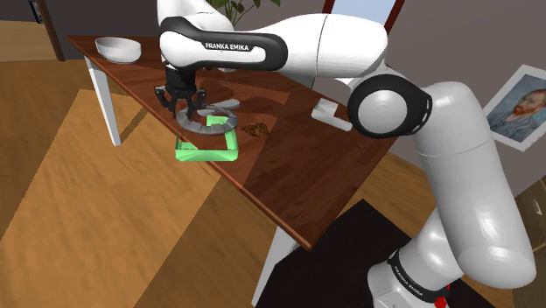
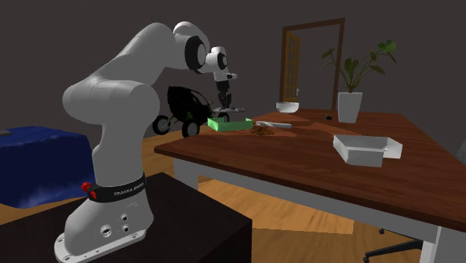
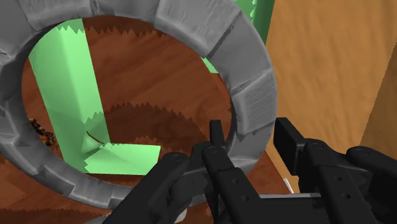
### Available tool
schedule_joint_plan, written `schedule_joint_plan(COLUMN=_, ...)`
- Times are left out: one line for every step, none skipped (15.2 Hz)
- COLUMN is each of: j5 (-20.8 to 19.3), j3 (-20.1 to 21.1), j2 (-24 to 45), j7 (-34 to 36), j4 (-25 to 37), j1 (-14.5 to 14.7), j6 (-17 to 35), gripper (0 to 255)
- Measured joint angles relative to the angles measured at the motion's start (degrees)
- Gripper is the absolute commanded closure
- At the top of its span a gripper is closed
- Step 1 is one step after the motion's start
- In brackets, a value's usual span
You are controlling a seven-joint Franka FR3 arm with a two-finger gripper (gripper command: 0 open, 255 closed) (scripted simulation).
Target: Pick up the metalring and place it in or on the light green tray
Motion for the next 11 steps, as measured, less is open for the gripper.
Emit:
schedule_joint_plan(j5=0.0, j3=0.0, j2=0.1, j7=0.1, j4=-0.7, j1=-0.1, j6=0.9, gripper=255)
schedule_joint_plan(j5=-0.1, j3=-0.1, j2=0.5, j7=0.2, j4=-1.1, j1=-0.1, j6=1.5, gripper=255)
schedule_joint_plan(j5=-0.1, j3=0.0, j2=0.3, j7=0.4, j4=-2.1, j1=-0.1, j6=2.4, gripper=255)
schedule_joint_plan(j5=-0.2, j3=-0.1, j2=0.5, j7=0.4, j4=-2.6, j1=-0.1, j6=3.0, gripper=255)
schedule_joint_plan(j5=-0.2, j3=-0.1, j2=0.5, j7=0.5, j4=-3.3, j1=-0.2, j6=3.8, gripper=255)
schedule_joint_plan(j5=-0.3, j3=-0.1, j2=0.5, j7=0.6, j4=-4.1, j1=-0.3, j6=4.5, gripper=255)
schedule_joint_plan(j5=-0.3, j3=-0.1, j2=0.6, j7=0.7, j4=-4.6, j1=-0.3, j6=5.2, gripper=255)
schedule_joint_plan(j5=-0.3, j3=-0.1, j2=0.6, j7=0.8, j4=-5.2, j1=-0.3, j6=5.8, gripper=255)
schedule_joint_plan(j5=-0.4, j3=-0.1, j2=0.7, j7=0.9, j4=-5.2, j1=-0.3, j6=6.0, gripper=255)
schedule_joint_plan(j5=-0.4, j3=-0.2, j2=0.8, j7=0.9, j4=-5.1, j1=-0.3, j6=6.0, gripper=255)
schedule_joint_plan(j5=-0.4, j3=-0.2, j2=0.7, j7=0.9, j4=-5.2, j1=-0.3, j6=6.2, gripper=255)
